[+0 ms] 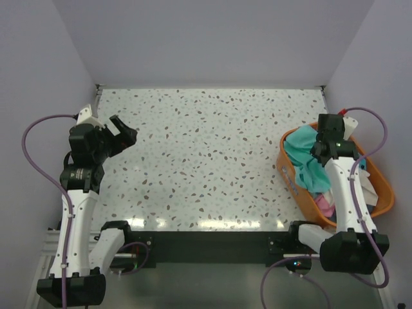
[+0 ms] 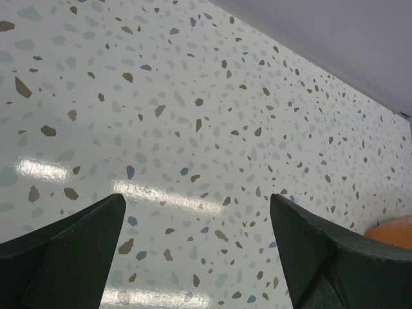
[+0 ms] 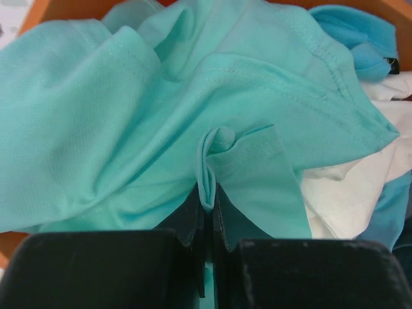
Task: Fold and stack the t-shirts
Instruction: Grab the tshirt from the pile, then move the tshirt to the center of the board, then flatten the tshirt out
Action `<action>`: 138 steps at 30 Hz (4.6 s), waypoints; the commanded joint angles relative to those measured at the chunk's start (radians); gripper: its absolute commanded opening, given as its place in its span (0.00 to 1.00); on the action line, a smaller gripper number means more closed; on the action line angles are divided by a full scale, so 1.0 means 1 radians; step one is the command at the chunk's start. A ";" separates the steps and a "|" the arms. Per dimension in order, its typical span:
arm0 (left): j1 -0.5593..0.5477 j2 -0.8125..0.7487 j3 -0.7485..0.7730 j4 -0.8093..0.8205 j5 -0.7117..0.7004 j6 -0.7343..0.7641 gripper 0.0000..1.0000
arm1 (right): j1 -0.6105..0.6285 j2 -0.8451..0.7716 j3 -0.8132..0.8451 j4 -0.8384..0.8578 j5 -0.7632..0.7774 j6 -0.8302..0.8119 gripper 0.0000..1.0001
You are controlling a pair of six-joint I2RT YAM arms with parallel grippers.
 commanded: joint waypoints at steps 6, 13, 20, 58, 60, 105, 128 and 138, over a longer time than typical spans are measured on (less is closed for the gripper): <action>-0.004 -0.002 -0.013 0.034 0.026 -0.015 1.00 | -0.008 -0.162 0.163 0.079 -0.072 -0.035 0.00; -0.004 0.010 -0.003 0.044 0.052 -0.024 1.00 | 0.011 0.002 0.623 0.089 -0.554 -0.078 0.00; -0.004 0.025 0.010 0.026 0.098 -0.025 1.00 | 0.586 0.537 1.467 -0.150 -0.299 -0.277 0.00; -0.004 -0.048 0.186 -0.285 -0.280 -0.011 1.00 | 0.974 0.698 1.093 0.846 -0.115 -0.174 0.00; -0.004 -0.039 0.174 -0.285 -0.293 -0.017 1.00 | 0.953 0.579 0.906 0.788 -0.029 -0.194 0.00; -0.282 0.530 -0.259 0.175 -0.156 -0.284 0.67 | 0.897 0.283 -0.233 0.281 0.077 0.493 0.99; -0.283 0.452 -0.274 0.219 -0.158 -0.221 0.00 | 0.884 0.312 -0.273 0.391 0.084 0.666 0.95; -0.283 0.341 -0.300 0.175 -0.142 -0.212 0.00 | 0.885 0.444 -0.313 0.497 -0.021 0.704 0.64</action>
